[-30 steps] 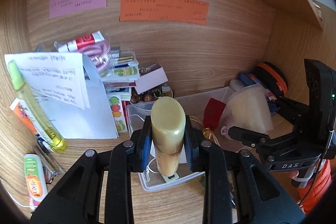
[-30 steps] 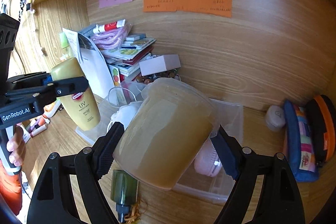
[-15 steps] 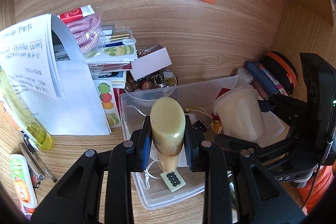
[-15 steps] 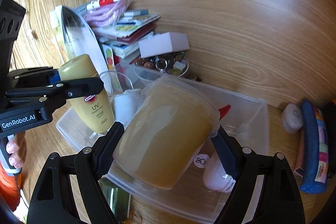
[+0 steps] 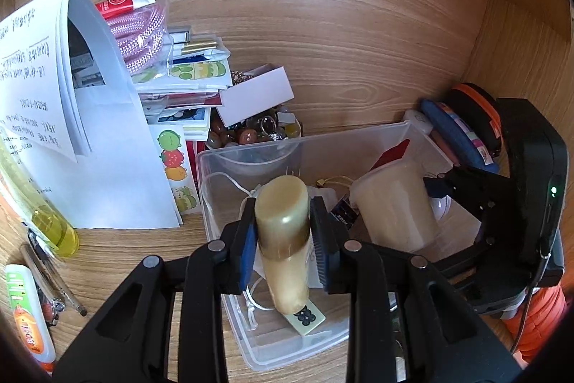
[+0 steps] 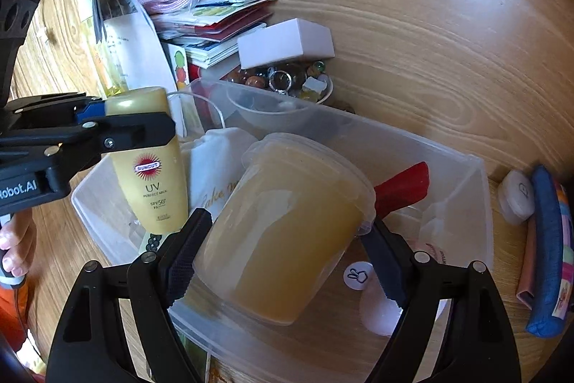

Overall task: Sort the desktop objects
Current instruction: 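Lower both tools into the bin and open them, releasing bottle and jar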

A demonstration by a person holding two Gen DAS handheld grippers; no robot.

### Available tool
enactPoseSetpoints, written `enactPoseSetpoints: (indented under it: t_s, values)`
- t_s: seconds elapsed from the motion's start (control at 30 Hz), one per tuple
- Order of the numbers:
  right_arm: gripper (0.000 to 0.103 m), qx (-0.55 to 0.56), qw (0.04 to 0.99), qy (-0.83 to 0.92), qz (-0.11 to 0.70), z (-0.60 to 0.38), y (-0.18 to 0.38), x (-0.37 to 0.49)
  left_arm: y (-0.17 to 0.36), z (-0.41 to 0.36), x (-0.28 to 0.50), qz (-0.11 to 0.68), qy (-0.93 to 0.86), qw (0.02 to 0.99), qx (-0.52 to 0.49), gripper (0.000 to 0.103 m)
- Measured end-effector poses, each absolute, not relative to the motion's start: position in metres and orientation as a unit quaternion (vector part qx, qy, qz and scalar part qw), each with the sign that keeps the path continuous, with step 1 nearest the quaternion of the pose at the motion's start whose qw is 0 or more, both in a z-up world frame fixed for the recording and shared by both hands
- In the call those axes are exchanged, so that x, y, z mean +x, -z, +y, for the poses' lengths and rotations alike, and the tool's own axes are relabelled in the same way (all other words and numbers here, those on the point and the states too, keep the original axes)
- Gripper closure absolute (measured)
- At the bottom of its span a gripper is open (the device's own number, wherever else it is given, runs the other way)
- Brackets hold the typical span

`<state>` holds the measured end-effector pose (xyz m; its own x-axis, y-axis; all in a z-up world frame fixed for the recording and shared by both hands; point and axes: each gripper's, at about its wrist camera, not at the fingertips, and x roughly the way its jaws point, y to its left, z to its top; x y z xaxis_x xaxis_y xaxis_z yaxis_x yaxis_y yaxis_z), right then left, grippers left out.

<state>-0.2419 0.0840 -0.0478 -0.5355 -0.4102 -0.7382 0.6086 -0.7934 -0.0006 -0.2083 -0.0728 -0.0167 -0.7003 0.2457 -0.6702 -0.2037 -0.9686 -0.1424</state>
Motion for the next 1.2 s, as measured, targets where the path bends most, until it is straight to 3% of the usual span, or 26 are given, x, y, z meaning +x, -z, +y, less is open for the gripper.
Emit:
enactPoseSetpoints:
  t_s: [0.4, 0.53, 1.2]
  values:
    - [0.021, 0.353, 0.276, 0.882, 0.147, 0.077, 0.040, -0.228, 0.019, -0.077, -0.210, -0.035, -0.920, 0.120, -0.372, 0.072]
    - [0.021, 0.346, 0.262, 0.887, 0.161, 0.073, 0.038, -0.224, 0.012, -0.080, -0.203, -0.041, -0.923, 0.122, -0.362, 0.056]
    - [0.018, 0.293, 0.219, 0.904, 0.219, 0.096, 0.008, -0.160, -0.033, -0.065, -0.140, -0.001, -0.949, 0.082, -0.305, 0.017]
